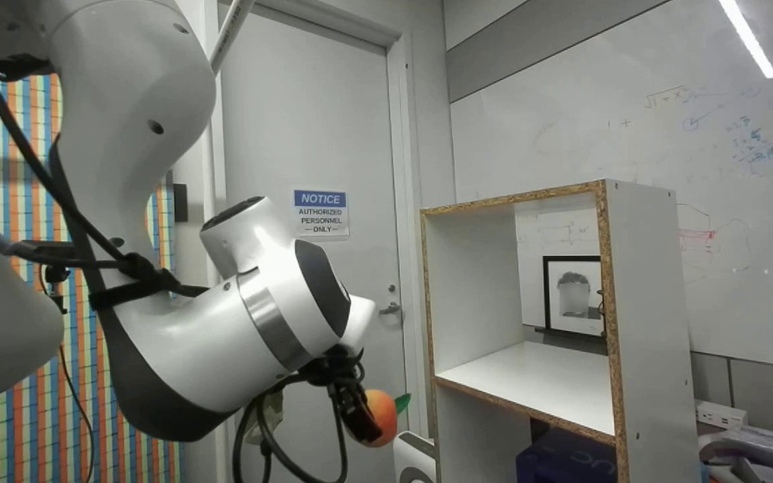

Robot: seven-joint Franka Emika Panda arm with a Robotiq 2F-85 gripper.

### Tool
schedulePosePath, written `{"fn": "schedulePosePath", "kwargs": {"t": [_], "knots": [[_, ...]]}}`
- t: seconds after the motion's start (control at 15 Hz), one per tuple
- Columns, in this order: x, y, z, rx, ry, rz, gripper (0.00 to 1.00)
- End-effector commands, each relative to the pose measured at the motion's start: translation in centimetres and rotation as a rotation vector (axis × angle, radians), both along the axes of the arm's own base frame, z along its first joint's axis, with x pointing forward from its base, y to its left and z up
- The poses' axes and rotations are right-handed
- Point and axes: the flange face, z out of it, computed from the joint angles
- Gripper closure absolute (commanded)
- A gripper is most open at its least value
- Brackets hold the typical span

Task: Pick up the peach from the shelf and place it on top of the shelf

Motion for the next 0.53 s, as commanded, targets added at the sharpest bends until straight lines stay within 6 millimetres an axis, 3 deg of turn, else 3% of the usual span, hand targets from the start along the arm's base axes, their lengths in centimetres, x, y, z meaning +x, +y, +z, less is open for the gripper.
{"fn": "schedulePosePath", "kwargs": {"t": [0.0,0.2,0.47], "knots": [[-2.0,-0.1,0.7,0.057,0.07,0.025,0.52],[-3.5,-0.3,3.3,0.095,0.107,0.048,0.52],[-4.0,-1.0,9.7,0.144,0.113,0.051,0.52]]}}
